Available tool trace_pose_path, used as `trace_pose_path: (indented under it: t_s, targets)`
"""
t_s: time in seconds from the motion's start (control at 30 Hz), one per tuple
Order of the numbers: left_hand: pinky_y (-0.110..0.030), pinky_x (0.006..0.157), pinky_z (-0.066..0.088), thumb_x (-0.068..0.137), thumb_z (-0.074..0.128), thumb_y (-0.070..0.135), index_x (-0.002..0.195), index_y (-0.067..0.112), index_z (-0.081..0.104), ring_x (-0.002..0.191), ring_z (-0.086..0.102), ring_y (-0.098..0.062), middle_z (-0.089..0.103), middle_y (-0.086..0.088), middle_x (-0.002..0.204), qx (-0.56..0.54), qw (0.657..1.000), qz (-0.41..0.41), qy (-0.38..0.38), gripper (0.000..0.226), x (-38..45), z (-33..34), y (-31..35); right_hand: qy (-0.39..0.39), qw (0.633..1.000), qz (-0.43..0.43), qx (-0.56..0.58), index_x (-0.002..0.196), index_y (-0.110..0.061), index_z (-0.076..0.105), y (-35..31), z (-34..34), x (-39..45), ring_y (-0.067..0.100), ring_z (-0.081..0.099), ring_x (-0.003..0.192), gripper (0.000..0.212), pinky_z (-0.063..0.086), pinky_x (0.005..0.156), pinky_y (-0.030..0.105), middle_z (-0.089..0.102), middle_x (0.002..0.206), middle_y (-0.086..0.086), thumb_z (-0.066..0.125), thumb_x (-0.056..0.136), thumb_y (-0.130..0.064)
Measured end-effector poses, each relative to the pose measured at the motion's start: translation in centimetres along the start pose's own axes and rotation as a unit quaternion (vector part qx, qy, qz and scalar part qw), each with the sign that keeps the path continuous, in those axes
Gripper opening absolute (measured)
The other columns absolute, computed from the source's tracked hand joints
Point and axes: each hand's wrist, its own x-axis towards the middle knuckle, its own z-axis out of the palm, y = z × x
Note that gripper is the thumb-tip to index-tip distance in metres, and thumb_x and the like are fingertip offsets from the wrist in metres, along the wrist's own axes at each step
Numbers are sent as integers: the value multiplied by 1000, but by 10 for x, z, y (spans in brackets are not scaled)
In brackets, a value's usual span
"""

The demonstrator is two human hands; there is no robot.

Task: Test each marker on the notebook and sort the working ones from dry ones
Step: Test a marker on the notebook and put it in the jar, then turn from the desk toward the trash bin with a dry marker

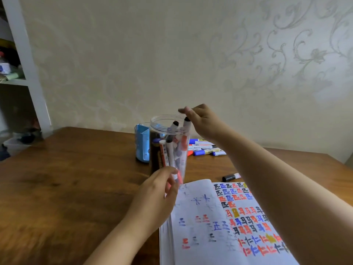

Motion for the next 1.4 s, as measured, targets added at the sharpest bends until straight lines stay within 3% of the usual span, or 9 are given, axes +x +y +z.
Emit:
trace_pose_path:
  t_s: [0.1, 0.23, 0.4, 0.53, 0.63, 0.83, 1.03, 1.23, 1.4]
  targets:
    - [0, 63, 39, 93, 47, 33, 118, 34, 48, 81, 46, 15, 45, 26, 94, -13, 1000, 6, -7, 26, 2, 1, 7, 56, 998, 6, 17, 126, -19, 59, 26, -17, -13, 17, 53, 103, 37, 40, 92, 28, 48, 110, 0, 42, 98, -36]
    - [-4, 66, 40, 92, 51, 28, 118, 32, 49, 86, 50, 8, 50, 21, 95, -18, 998, 39, -36, 26, 16, 8, 26, 35, 996, 77, -27, 118, -21, 64, 70, -40, -33, 9, 55, 73, 29, 42, 67, 23, 60, 96, -9, 49, 95, -31]
    - [-18, 73, 47, 92, 50, 28, 114, 29, 50, 82, 52, 2, 50, 18, 87, -27, 997, 58, -40, 22, 35, 37, 52, -90, 965, 111, -219, 119, -23, 63, 120, -49, -56, 16, 58, 88, 29, 45, 77, 26, 63, 113, 0, 52, 93, -17]
    - [-9, 66, 44, 92, 49, 26, 116, 26, 51, 80, 53, 1, 52, 17, 92, -40, 997, 69, -23, 24, 27, 69, 53, -186, 920, 82, -335, 132, -27, 53, 154, -34, -74, 19, 49, 121, 42, 42, 100, 35, 50, 136, -3, 52, 93, -12]
    - [-12, 69, 46, 93, 48, 25, 118, 26, 50, 83, 53, -1, 54, 15, 100, -9, 996, 79, -26, 25, 23, 76, 46, -205, 913, 48, -351, 129, -30, 55, 169, -24, -76, 20, 48, 119, 35, 41, 99, 39, 54, 128, -4, 51, 94, -22]
    - [-11, 73, 44, 94, 46, 29, 120, 31, 46, 90, 50, 0, 45, 19, 103, 26, 997, 64, -45, 26, 20, 73, 39, -138, 927, -35, -347, 122, -25, 57, 162, -23, -77, 22, 57, 105, 27, 37, 85, 29, 63, 115, -2, 46, 98, -26]
    - [-14, 96, 30, 95, 40, 39, 132, 29, 37, 120, 35, -1, 35, 16, 130, 73, 988, 111, -75, 39, 16, 69, 51, -85, 965, -118, -218, 111, -20, 63, 110, -41, -133, 11, 54, 81, 20, 39, 69, 22, 56, 101, -4, 56, 94, -23]
    - [-27, 80, 42, 96, 39, 35, 104, 20, 52, 94, 49, -11, 52, 6, 101, 110, 963, 113, -217, 21, 7, 69, 77, -72, 956, -136, -249, 95, -19, 68, 98, -34, -189, 16, 59, 73, 26, 45, 60, 25, 60, 84, -3, 47, 91, -33]
    - [-27, 82, 39, 97, 38, 27, 102, 17, 50, 100, 52, -17, 56, -1, 109, 129, 949, 129, -255, 16, -7, 71, 75, -56, 932, -166, -317, 84, -18, 61, 103, -10, -212, 15, 55, 58, 21, 46, 48, 25, 56, 71, -4, 76, 68, -18]
